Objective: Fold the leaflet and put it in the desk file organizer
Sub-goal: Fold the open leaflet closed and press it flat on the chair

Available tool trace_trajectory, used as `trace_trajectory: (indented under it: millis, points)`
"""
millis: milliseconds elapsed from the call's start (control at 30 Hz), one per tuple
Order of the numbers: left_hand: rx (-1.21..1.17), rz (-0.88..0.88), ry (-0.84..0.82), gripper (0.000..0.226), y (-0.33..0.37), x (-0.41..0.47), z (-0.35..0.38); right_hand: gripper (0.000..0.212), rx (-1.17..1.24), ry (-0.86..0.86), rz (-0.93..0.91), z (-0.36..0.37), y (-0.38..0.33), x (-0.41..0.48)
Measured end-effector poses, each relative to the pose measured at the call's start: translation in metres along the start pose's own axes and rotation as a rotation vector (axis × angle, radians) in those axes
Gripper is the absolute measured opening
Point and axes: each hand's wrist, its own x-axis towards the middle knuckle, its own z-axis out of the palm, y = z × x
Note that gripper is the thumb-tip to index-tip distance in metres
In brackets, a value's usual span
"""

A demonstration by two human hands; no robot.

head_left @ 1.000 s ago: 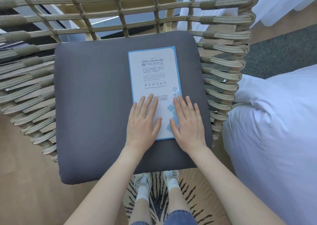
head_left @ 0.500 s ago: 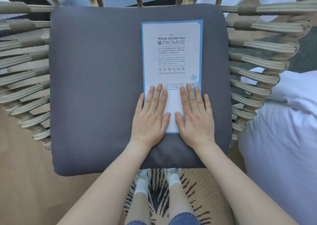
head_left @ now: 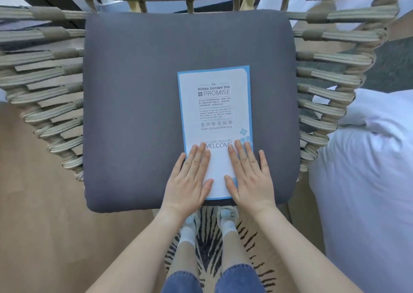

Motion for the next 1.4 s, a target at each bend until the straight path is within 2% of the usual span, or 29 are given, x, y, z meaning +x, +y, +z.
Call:
trace_trajectory:
  millis: [267, 400, 500, 667, 800, 967, 1233, 1300, 1400]
  points:
    - [-0.076, -0.022, -0.053, 0.061, 0.011, 0.001, -0.047, 0.067, 0.091, -0.104, 0.033, -0.049, -0.009, 0.002]
    - [-0.112, 0.002, 0.088, 0.052, 0.008, 0.024, -0.081, 0.063, 0.177, -0.026, 0.012, -0.079, -0.012, 0.025]
    - [-0.095, -0.055, 0.128, 0.054, 0.004, 0.058, -0.093, 0.06, 0.186, 0.022, 0.024, -0.087, -0.018, 0.062]
    - [-0.109, -0.167, 0.065, 0.059, -0.004, 0.096, -0.07, 0.059, 0.181, -0.008, 0.071, -0.062, -0.013, 0.106]
    - [-0.116, -0.155, 0.082, 0.06, -0.013, 0.101, -0.043, 0.062, 0.089, -0.046, 0.032, -0.04, -0.004, 0.112]
    - [-0.093, -0.145, 0.099, 0.06, -0.019, 0.105, -0.026, 0.063, 0.074, -0.016, 0.035, -0.019, -0.001, 0.115]
    - [-0.084, -0.171, -0.107, 0.062, -0.011, 0.106, -0.072, 0.062, 0.065, -0.186, 0.028, -0.06, -0.004, 0.117]
    - [-0.086, -0.152, -0.102, 0.061, -0.013, 0.109, -0.089, 0.062, 0.072, -0.18, 0.0, -0.078, -0.002, 0.121]
    - [-0.061, -0.105, 0.002, 0.06, -0.024, 0.12, -0.11, 0.061, 0.069, -0.094, -0.037, -0.102, 0.004, 0.139]
